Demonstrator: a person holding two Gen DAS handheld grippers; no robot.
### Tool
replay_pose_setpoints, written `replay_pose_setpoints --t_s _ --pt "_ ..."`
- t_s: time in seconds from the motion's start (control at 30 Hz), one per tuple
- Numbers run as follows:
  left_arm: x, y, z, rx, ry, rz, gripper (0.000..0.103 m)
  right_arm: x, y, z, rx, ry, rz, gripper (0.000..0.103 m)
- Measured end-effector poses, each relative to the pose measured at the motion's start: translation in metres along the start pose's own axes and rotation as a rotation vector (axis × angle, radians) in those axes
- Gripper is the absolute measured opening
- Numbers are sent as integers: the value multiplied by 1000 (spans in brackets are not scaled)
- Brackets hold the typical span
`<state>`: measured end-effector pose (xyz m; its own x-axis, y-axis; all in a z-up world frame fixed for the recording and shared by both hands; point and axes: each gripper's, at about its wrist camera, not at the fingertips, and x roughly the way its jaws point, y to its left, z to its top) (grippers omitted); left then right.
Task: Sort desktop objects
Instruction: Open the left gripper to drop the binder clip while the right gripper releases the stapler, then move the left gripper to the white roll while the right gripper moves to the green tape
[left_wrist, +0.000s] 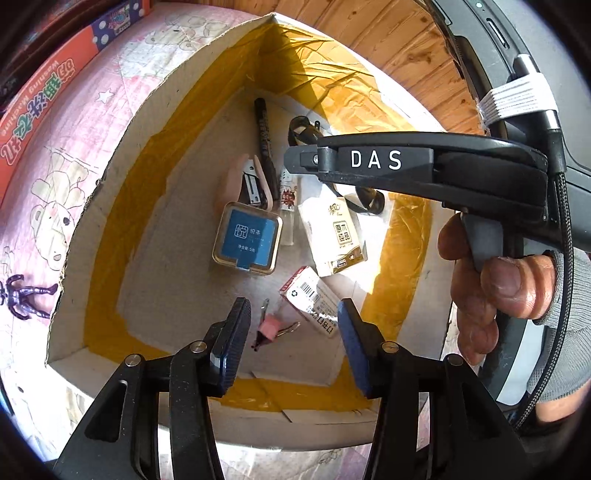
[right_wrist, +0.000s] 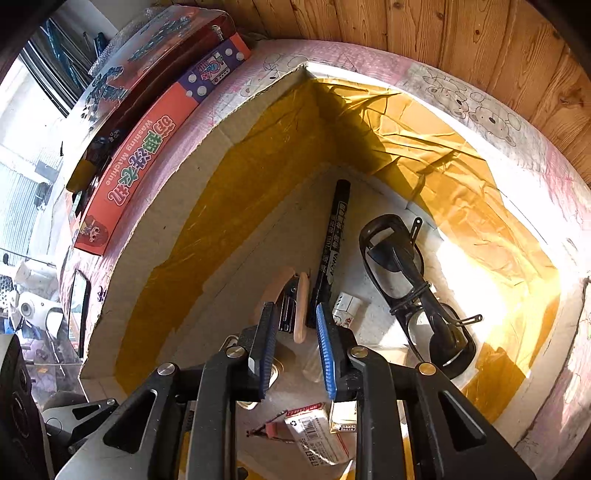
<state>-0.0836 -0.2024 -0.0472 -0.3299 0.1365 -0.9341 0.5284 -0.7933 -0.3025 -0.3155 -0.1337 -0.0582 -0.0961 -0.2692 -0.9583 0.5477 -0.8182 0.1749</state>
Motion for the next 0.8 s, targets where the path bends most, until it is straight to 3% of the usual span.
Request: replay_pose_setpoints --t_s 0.23,0.53,0.63,0.8 --pt "-26 -19 -17 55 -59 53 52 -27 5 -25 -50 -19 -24 31" --pt "-59 -48 -47 166 -184 195 52 -78 10 -73 -121 -119 -54 35" --pt "-65 -55 -55 185 -224 227 52 -93 9 -88 -140 -154 -66 41" --pt "-74 -67 -69 204 -272 256 52 -116 6 -114 -163 -220 -60 41"
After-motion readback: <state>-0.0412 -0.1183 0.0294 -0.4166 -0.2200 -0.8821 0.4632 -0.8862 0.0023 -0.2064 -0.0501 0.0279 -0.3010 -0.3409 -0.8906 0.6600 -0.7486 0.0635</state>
